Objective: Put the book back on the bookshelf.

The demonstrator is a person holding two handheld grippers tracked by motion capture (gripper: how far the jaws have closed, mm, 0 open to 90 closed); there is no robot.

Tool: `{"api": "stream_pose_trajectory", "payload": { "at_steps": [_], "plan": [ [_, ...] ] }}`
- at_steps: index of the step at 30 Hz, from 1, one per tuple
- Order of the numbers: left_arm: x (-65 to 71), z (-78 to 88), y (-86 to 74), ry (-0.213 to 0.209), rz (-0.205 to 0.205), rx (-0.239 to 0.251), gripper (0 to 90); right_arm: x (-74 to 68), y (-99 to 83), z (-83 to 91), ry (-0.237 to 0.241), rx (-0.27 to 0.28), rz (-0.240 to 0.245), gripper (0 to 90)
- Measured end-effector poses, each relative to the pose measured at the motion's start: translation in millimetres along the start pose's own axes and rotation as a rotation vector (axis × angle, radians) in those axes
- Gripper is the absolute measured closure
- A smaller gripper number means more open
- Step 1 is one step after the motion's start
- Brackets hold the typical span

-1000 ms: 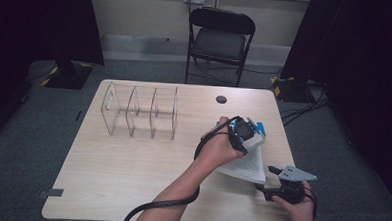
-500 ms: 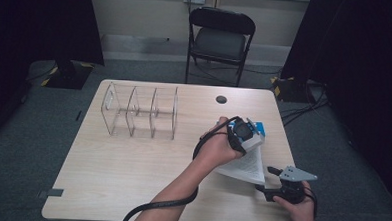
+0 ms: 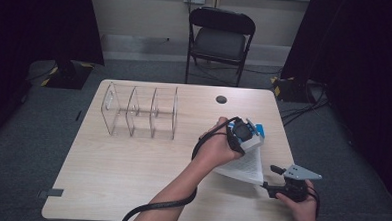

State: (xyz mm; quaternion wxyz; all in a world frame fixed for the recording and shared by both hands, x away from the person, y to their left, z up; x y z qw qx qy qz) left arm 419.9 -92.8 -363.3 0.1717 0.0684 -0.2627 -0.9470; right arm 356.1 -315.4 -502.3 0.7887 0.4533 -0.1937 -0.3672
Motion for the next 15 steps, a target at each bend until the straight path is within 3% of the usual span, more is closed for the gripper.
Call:
{"api": "stream_pose_trajectory", "payload": {
  "at_steps": [12, 15],
  "plan": [
    [5.3, 8.6, -1.1, -0.011, 0.001, 0.012, 75.5, -4.7, 10.3, -5.3, 0.029, 0.053, -0.008, 24.4],
    [6.6, 10.7, -1.4, -0.014, 0.002, 0.018, 75.5, -6.0, 12.3, -6.1, 0.027, 0.063, 0.014, 24.4]
  ]
}}
Point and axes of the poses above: each handheld gripper's, and its own axes: z roughly backward along the jaws, y roughly out of its top, x roughly to its right, the point moved 2 cm from there along -z, roughly forward along the jaws, and after that the axes turned 3 degrees about -z, right-handed, at the moved point
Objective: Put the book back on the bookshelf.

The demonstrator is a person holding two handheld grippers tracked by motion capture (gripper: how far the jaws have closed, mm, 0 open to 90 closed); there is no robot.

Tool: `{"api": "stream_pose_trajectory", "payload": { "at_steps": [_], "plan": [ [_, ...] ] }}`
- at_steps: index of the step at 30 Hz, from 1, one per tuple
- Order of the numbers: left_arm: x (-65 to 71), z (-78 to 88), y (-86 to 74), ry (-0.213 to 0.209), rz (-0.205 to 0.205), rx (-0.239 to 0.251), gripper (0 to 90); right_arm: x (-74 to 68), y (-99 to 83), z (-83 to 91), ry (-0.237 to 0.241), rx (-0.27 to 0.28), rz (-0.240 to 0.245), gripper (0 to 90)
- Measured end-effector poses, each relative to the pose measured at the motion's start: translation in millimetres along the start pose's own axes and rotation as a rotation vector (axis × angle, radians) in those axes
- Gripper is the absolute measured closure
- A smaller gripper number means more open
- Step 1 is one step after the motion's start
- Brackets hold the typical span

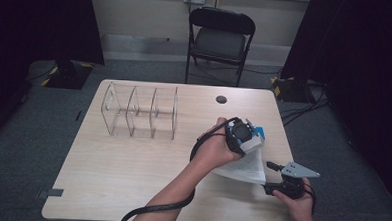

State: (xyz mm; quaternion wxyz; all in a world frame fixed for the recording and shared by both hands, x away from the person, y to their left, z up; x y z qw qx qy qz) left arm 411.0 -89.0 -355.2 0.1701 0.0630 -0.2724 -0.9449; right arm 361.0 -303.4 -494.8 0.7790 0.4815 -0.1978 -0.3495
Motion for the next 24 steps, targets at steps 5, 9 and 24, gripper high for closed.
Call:
{"api": "stream_pose_trajectory", "payload": {
  "at_steps": [5, 9, 24],
  "plan": [
    [3.6, 5.3, 0.1, -0.011, -0.009, 0.010, 75.4, -5.8, 9.6, -1.2, 0.006, 0.027, 0.031, 23.7],
    [4.0, 8.6, -0.9, -0.007, -0.014, 0.019, 75.4, -7.1, 13.6, -3.5, 0.007, 0.035, 0.052, 22.4],
    [7.6, 13.4, 7.4, -0.003, -0.044, 0.010, 75.3, -1.9, 19.4, 1.6, -0.002, 0.062, 0.056, 16.1]
  ]
}}
Point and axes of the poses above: each handheld gripper's, and its own axes: z roughly backward along the jaws, y roughly out of its top, x roughly to its right, the point moved 2 cm from there along -z, roughly forward along the jaws, and after that the axes turned 3 degrees about -z, right-handed, at the moved point
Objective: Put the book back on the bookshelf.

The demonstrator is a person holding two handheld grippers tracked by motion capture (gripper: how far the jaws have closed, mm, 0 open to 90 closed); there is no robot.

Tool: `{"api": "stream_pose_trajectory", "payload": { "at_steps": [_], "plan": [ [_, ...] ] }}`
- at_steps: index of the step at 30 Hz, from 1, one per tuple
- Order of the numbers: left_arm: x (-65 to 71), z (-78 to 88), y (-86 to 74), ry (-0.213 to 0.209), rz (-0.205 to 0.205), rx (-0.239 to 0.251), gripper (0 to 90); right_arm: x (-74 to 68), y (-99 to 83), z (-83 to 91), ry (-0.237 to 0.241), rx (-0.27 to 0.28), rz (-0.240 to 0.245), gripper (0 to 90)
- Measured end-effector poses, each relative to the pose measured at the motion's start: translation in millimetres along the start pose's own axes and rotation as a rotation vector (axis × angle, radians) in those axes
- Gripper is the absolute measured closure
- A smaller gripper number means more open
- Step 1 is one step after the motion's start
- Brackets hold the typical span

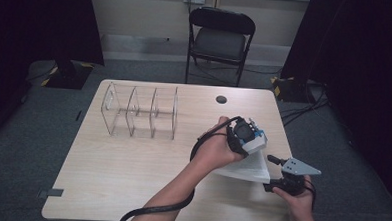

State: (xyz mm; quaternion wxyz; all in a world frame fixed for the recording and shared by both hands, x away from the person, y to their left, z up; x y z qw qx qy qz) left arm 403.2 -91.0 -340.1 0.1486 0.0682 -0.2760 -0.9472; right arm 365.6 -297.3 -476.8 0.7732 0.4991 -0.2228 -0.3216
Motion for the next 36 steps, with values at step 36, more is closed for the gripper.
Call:
{"api": "stream_pose_trajectory", "payload": {
  "at_steps": [36],
  "plan": [
    [14.6, 17.8, 15.9, -0.012, -0.085, -0.027, 75.2, 3.2, 22.6, 3.3, 0.030, 0.026, 0.059, 10.7]
  ]
}}
Point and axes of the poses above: each handheld gripper's, and its own axes: z roughly backward along the jaws, y roughly out of its top, x roughly to its right, the point moved 2 cm from there along -z, roughly forward along the jaws, and after that the axes turned 3 degrees about -z, right-handed, at the moved point
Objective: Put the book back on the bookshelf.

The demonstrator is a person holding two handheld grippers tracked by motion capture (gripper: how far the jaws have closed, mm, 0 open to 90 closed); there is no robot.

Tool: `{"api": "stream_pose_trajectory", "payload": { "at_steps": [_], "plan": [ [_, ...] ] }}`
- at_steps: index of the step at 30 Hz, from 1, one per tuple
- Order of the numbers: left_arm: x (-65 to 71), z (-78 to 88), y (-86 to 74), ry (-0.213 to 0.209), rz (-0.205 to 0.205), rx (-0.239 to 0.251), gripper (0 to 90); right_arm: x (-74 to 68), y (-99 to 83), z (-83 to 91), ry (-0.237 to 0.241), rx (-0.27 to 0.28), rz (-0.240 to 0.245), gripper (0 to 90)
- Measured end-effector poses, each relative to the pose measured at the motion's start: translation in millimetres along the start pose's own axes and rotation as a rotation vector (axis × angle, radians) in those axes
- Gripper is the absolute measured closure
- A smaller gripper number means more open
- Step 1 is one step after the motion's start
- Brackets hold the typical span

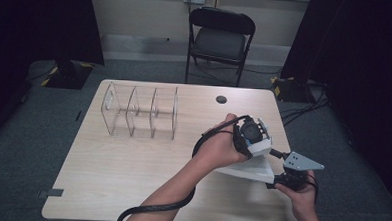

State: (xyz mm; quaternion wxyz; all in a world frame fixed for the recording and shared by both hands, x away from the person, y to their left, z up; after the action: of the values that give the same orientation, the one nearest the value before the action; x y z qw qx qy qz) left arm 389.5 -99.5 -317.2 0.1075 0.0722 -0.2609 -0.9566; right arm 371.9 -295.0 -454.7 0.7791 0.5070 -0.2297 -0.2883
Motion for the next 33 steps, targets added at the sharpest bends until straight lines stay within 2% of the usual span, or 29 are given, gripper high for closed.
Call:
{"api": "stream_pose_trajectory", "payload": {
  "at_steps": [10, 15, 21, 33],
  "plan": [
    [1.6, 3.2, 3.7, -0.005, -0.020, -0.001, 75.3, 0.6, 5.3, 3.8, -0.010, 0.013, 0.011, 10.4],
    [4.2, 6.9, 6.9, -0.013, -0.022, 0.005, 75.3, 0.8, 11.9, 8.3, -0.005, 0.009, 0.053, 10.3],
    [6.2, 7.5, 8.5, -0.014, -0.032, 0.005, 75.2, 2.3, 13.0, 10.2, 0.016, 0.014, 0.037, 10.3],
    [6.5, 10.9, 7.6, -0.020, -0.050, -0.004, 75.3, -0.1, 16.1, 7.5, 0.030, 0.000, 0.060, 9.5]
  ]
}}
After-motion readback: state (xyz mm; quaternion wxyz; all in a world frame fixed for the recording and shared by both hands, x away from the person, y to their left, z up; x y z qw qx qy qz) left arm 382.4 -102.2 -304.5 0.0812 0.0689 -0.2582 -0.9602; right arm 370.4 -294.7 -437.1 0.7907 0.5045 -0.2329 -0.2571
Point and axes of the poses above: each handheld gripper's, and its own axes: z roughly backward along the jaws, y roughly out of its top, x roughly to its right, the point moved 2 cm from there along -z, roughly forward along the jaws, and after that the axes turned 3 degrees about -z, right-handed, at the moved point
